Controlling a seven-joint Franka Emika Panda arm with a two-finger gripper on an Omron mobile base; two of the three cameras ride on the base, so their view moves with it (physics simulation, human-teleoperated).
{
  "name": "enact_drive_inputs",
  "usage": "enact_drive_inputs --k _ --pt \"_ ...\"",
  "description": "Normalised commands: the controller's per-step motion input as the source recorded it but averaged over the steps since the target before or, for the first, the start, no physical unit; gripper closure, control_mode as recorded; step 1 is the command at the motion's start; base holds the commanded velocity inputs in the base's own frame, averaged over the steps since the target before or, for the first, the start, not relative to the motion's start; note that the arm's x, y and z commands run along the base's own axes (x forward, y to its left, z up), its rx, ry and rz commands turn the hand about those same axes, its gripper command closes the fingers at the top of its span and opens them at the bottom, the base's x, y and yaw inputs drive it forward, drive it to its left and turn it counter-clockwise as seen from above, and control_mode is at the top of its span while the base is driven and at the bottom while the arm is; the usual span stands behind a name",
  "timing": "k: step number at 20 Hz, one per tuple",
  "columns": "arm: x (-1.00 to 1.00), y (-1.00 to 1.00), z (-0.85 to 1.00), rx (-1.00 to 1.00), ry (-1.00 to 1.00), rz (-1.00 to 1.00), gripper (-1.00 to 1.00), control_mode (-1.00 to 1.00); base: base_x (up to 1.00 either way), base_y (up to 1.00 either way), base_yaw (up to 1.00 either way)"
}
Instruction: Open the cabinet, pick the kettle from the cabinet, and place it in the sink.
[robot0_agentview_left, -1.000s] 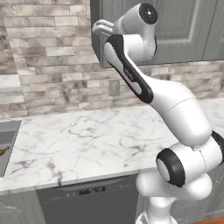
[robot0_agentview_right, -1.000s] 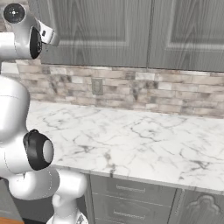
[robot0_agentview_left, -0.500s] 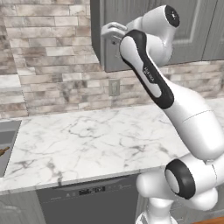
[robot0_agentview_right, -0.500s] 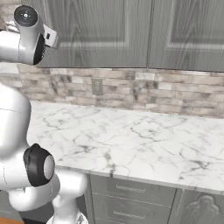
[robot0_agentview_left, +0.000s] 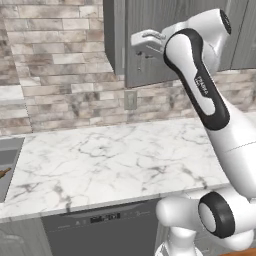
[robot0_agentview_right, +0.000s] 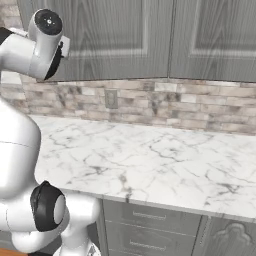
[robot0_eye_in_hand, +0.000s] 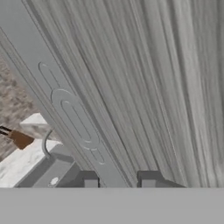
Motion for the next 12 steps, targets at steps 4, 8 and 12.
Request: enact_drive_inputs --k 4,8,12 --pt "-0.63 0.00 0.00 0.00 0.00 0.15 1.00 -1.00 0.00 0.00 0.00" --pt "-0.64 -0.01 0.00 0.00 0.00 0.16 1.00 -1.00 0.00 0.00 0.00" --pt "-0.65 -0.04 0.01 0.00 0.00 0.16 1.00 -1.00 0.00 0.00 0.00"
